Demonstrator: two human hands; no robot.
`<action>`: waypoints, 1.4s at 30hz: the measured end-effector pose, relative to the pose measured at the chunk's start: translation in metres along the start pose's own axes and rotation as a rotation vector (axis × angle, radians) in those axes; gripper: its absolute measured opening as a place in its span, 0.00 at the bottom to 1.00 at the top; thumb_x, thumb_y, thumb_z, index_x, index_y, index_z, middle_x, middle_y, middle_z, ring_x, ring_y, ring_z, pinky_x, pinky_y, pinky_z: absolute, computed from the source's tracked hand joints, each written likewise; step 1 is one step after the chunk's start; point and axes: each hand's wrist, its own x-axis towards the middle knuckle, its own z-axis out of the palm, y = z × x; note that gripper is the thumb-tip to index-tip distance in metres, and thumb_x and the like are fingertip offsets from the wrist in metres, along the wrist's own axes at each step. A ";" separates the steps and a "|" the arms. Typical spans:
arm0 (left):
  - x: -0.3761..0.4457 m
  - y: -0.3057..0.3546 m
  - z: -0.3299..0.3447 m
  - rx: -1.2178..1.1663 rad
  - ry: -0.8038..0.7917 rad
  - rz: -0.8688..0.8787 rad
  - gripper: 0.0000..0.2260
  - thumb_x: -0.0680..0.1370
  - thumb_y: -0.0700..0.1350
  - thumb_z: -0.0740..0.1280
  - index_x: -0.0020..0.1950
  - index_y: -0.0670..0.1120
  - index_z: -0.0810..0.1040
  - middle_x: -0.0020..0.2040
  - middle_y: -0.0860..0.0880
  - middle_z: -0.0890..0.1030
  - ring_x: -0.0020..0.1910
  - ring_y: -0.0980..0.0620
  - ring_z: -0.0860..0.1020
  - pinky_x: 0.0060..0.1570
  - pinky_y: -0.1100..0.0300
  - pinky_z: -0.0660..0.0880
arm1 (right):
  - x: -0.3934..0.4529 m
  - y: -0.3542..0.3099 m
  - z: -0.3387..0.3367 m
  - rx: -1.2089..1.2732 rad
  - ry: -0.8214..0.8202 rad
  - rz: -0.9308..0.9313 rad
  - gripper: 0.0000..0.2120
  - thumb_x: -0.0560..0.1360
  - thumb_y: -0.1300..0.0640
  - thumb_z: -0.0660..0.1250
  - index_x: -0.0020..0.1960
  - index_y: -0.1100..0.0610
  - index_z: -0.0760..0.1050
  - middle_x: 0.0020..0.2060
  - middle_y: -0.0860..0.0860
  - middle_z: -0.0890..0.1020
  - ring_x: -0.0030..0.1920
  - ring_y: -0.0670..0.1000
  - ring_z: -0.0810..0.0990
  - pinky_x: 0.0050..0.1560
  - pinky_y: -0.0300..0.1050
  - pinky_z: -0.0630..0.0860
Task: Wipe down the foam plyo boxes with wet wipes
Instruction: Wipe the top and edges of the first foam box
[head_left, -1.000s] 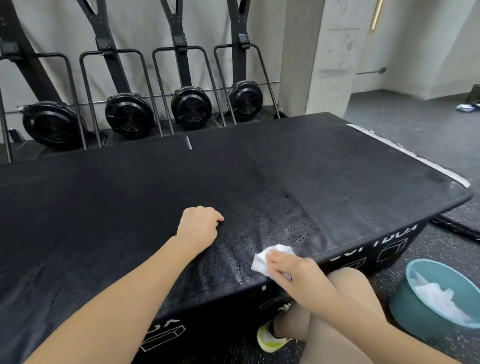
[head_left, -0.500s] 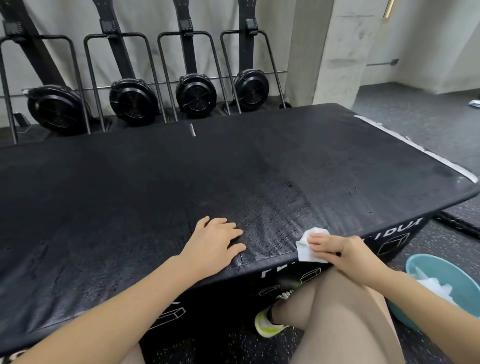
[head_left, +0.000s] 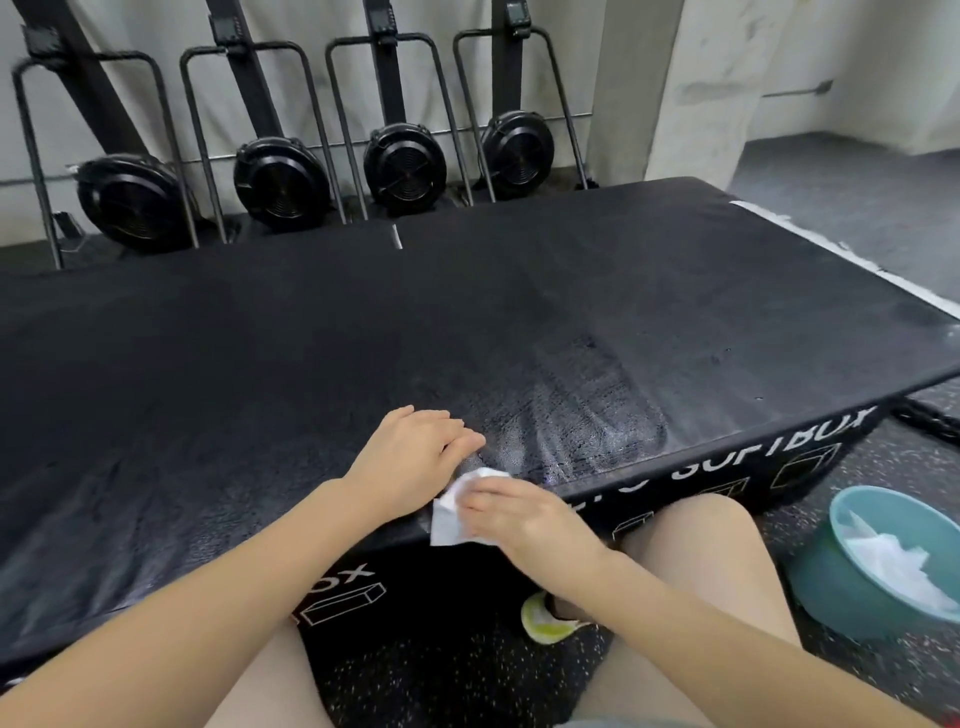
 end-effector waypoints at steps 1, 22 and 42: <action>-0.002 -0.002 0.001 0.001 0.016 -0.007 0.35 0.76 0.66 0.39 0.59 0.57 0.83 0.57 0.55 0.83 0.66 0.56 0.73 0.72 0.53 0.57 | 0.007 -0.015 0.008 0.019 -0.030 -0.010 0.15 0.73 0.71 0.68 0.58 0.63 0.82 0.60 0.54 0.81 0.63 0.54 0.77 0.66 0.49 0.73; -0.012 -0.011 -0.001 -0.056 0.056 -0.075 0.18 0.85 0.58 0.52 0.67 0.60 0.79 0.73 0.55 0.74 0.78 0.56 0.61 0.79 0.49 0.47 | -0.035 0.035 -0.036 -0.207 0.166 -0.135 0.11 0.82 0.60 0.63 0.45 0.62 0.82 0.45 0.56 0.83 0.50 0.55 0.80 0.54 0.46 0.74; -0.076 -0.055 0.007 -0.059 0.207 0.052 0.16 0.83 0.55 0.61 0.67 0.53 0.80 0.65 0.58 0.79 0.73 0.55 0.70 0.76 0.47 0.60 | 0.031 -0.020 0.027 -0.211 0.138 -0.232 0.17 0.80 0.48 0.64 0.64 0.54 0.81 0.63 0.48 0.81 0.66 0.48 0.77 0.64 0.46 0.75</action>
